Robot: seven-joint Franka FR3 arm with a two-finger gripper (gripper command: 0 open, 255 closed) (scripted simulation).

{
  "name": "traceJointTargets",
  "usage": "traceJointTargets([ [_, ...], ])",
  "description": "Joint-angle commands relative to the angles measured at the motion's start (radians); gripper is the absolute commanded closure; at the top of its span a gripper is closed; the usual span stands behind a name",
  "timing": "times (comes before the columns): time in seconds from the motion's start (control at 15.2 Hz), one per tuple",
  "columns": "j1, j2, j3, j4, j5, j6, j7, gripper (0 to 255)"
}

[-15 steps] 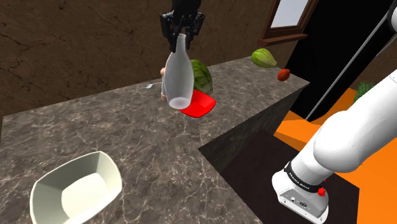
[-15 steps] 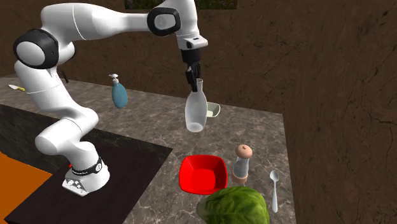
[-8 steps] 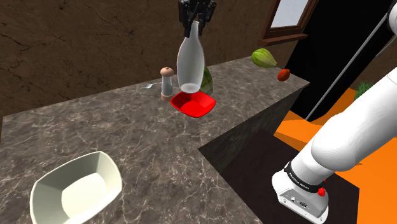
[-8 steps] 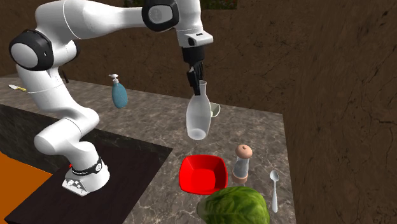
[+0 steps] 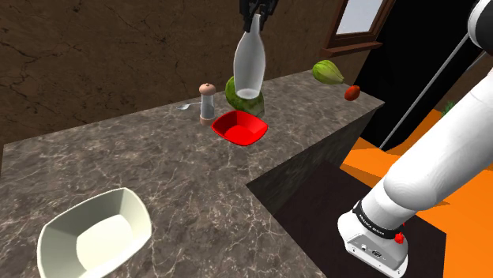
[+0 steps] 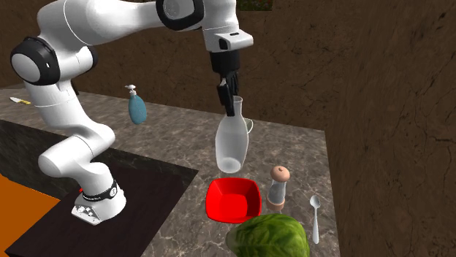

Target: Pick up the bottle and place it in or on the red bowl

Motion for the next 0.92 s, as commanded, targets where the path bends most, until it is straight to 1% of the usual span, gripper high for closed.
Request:
traceJointTargets([
  [0.0,-0.003,-0.005,-0.004,-0.027,0.002,0.023,-0.007,255],
  [0.86,-0.004,-0.054,-0.008,-0.261,0.015,0.209,-0.013,255],
])
